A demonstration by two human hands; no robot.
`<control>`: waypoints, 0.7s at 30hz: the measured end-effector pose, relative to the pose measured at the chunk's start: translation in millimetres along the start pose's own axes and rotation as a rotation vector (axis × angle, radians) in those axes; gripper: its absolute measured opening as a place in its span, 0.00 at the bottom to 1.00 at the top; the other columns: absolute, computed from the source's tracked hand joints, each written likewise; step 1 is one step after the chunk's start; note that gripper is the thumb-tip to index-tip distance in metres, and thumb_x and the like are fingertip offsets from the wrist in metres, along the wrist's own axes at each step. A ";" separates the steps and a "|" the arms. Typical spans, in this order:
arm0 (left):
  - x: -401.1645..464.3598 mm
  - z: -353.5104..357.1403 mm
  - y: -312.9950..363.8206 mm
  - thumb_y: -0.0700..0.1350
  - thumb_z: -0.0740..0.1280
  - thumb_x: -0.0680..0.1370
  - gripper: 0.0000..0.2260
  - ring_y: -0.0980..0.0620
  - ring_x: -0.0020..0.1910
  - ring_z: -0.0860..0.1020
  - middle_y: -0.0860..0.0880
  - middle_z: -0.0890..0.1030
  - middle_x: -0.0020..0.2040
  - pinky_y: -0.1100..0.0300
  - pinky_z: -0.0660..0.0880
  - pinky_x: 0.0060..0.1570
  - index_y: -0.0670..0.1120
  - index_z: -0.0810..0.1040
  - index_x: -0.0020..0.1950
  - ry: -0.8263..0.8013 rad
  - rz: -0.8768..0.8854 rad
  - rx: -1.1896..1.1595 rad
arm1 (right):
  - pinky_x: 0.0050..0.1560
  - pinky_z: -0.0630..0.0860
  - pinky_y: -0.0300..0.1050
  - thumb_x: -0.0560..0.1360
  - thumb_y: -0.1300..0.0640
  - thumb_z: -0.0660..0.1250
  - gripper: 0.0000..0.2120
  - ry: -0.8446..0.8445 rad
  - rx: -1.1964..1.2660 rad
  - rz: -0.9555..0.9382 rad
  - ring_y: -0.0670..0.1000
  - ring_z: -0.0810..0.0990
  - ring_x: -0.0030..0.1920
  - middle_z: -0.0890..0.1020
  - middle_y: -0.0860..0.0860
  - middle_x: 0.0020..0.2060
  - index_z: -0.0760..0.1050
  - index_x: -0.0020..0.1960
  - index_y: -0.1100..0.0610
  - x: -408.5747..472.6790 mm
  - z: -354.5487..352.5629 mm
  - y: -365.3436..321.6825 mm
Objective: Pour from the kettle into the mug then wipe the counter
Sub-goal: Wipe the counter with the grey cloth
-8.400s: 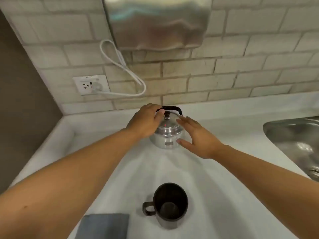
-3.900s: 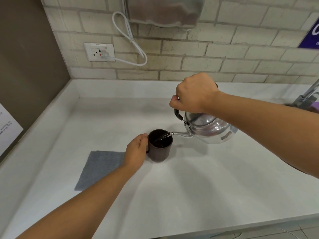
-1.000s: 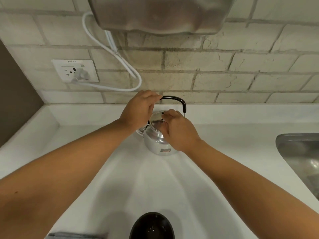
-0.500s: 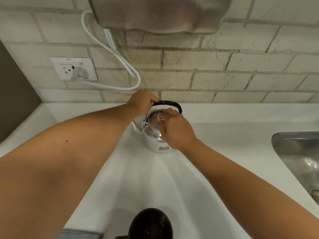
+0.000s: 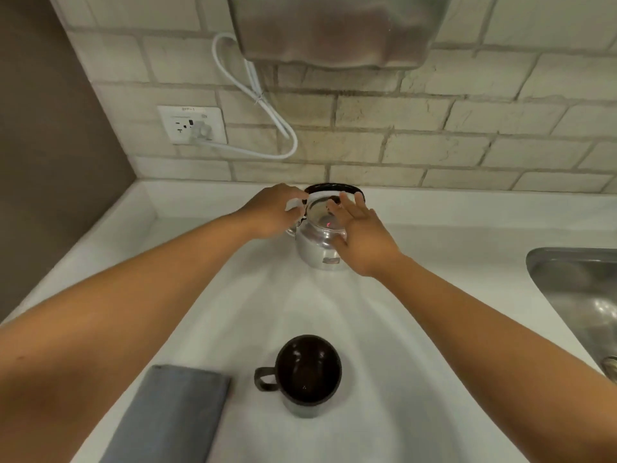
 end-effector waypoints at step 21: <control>-342.8 109.3 -90.0 0.60 0.41 0.80 0.28 0.51 0.77 0.37 0.49 0.41 0.79 0.50 0.36 0.75 0.50 0.41 0.78 -0.079 -0.183 0.321 | 0.75 0.46 0.55 0.80 0.45 0.52 0.29 0.015 0.087 0.321 0.56 0.48 0.76 0.55 0.55 0.77 0.52 0.76 0.57 -308.9 102.2 -66.7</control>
Point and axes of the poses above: each hand's wrist, its own x-axis towards the middle knuckle, its own z-axis out of the palm, y = z × x, the point moved 6 cm from there along x, towards the middle knuckle
